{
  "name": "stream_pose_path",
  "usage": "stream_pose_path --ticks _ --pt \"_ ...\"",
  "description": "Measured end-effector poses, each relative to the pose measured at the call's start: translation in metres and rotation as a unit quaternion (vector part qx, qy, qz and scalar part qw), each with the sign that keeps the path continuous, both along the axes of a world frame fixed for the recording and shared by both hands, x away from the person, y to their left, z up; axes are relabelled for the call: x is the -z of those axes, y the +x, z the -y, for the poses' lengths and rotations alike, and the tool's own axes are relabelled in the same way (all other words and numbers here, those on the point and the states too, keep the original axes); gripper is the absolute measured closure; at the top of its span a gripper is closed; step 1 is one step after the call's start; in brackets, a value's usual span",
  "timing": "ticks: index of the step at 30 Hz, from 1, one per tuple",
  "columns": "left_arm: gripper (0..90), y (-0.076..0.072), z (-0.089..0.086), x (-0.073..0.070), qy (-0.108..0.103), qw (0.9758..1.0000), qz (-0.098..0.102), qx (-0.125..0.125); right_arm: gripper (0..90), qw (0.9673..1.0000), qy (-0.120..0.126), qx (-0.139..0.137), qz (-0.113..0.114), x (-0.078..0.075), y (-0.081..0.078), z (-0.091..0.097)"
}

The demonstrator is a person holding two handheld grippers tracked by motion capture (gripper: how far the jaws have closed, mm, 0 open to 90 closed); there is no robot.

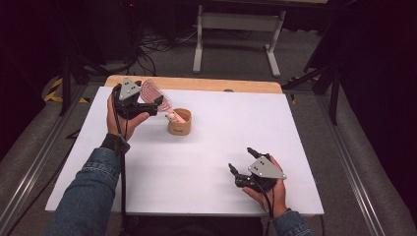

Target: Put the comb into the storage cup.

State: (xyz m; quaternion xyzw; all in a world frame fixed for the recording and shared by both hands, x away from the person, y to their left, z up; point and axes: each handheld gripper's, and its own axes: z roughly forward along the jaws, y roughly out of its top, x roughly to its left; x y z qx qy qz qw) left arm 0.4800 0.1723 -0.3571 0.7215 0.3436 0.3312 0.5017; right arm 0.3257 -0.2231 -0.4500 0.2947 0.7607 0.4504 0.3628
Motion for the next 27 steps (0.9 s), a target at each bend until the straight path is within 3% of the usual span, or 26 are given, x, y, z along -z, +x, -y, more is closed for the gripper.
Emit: stream_pose_path --ticks 7,19,27 --pt "11.3 -0.005 0.001 0.001 0.016 0.9999 0.004 0.003 20.4 1.0 0.001 0.002 0.002 0.0 0.0 0.001" --pt "11.2 -0.016 -0.003 0.001 0.013 0.9998 0.008 0.015 20.3 0.9999 0.004 0.008 0.006 -0.001 -0.001 0.001" --pt "11.0 -0.025 -0.002 0.002 0.023 0.9992 0.015 0.029 20.3 0.9999 0.003 0.008 0.007 -0.001 0.0 0.001"
